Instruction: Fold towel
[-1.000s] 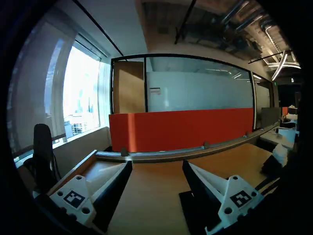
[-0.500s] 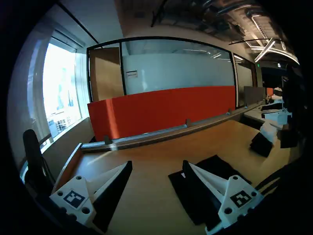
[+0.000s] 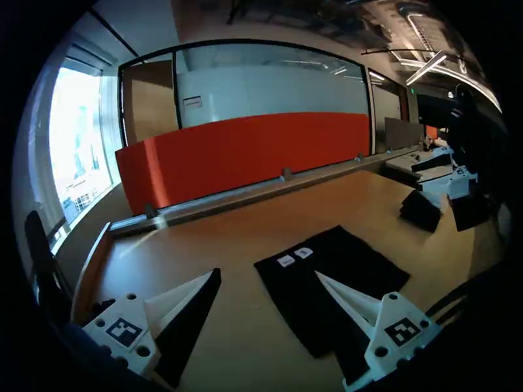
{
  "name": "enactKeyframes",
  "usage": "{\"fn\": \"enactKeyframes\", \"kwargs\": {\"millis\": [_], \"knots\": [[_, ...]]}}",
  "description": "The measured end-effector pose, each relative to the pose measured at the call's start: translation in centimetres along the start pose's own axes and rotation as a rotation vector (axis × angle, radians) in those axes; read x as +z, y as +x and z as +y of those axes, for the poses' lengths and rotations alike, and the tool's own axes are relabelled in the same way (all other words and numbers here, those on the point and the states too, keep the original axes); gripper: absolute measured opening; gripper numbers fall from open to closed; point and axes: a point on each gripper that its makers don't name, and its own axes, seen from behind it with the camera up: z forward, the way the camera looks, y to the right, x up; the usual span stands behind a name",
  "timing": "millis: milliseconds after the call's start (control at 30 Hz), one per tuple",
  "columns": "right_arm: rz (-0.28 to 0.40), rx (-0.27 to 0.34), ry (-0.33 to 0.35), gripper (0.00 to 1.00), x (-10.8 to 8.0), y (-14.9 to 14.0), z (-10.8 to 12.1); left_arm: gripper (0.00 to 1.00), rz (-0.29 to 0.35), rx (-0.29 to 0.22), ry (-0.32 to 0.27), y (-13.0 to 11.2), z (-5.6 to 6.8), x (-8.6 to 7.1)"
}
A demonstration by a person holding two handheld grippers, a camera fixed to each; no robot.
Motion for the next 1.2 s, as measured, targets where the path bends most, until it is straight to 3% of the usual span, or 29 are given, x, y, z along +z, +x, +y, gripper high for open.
{"fn": "enactKeyframes", "kwargs": {"millis": [600,900,1200], "knots": [[-0.174,-0.028,0.107,1.0,3.4,-10.7,-3.7,0.95,-0.195,0.036,-0.105,-10.5,4.4,3.5],[-0.267,-0.03,0.155,1.0,4.0,-15.9,-5.6,0.95,-0.279,0.039,-0.171,-14.3,6.6,4.2],[-0.334,-0.049,0.2,1.0,4.2,-19.3,-7.1,0.95,-0.359,0.038,-0.229,-17.2,8.5,4.3]]}}
